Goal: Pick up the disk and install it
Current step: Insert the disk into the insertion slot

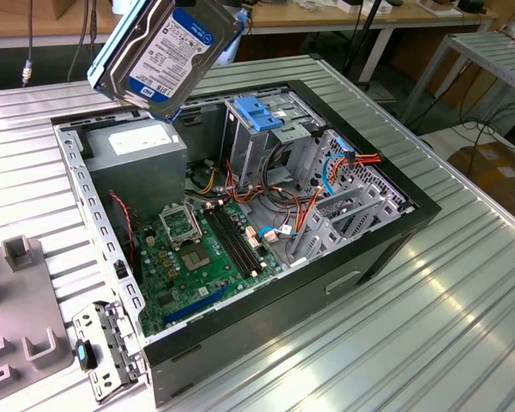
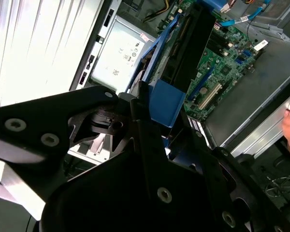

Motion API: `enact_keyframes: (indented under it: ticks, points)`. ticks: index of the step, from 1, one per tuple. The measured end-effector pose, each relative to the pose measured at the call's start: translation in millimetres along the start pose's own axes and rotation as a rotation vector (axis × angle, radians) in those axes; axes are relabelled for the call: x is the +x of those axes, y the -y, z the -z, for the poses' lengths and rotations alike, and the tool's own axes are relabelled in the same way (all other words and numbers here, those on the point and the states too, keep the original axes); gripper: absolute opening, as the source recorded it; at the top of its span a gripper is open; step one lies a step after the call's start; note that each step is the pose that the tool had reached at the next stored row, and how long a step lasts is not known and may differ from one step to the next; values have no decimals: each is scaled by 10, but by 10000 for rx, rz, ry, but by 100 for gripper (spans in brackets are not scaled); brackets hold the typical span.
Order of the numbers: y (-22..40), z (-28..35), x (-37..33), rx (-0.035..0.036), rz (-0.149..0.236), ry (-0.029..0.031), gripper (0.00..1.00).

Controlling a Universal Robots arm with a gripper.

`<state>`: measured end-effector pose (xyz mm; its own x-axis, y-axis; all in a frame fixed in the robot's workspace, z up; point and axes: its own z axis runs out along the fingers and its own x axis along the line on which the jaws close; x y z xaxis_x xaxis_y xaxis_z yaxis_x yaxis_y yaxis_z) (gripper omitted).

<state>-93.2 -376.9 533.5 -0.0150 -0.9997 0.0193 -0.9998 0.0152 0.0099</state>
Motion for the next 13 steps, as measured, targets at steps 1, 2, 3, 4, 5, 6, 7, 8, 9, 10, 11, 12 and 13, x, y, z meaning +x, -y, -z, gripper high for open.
enact_keyframes:
  ticks: [1,2,3,4,5,6,7,8,9,10,11,12,13]
  points:
    - [0,0,0,0,0,0,37]
    - [0,0,0,0,1,0,37]
    - [0,0,0,0,0,0,37]
    - [1,0,0,0,0,0,37]
    - [1,0,0,0,0,0,37]
    - [1,0,0,0,-1,0,37]
    - [1,0,0,0,0,-1,37]
    - [1,0,0,0,0,-4,37]
    - [1,0,1,0,0,-6,37]
    - [2,0,3,0,0,-10,37]
    - [10,-1,42,1,0,-29,37]
    - [29,-2,61,2,0,-53,37]
    - [51,-1,81,1,-2,-98,37]
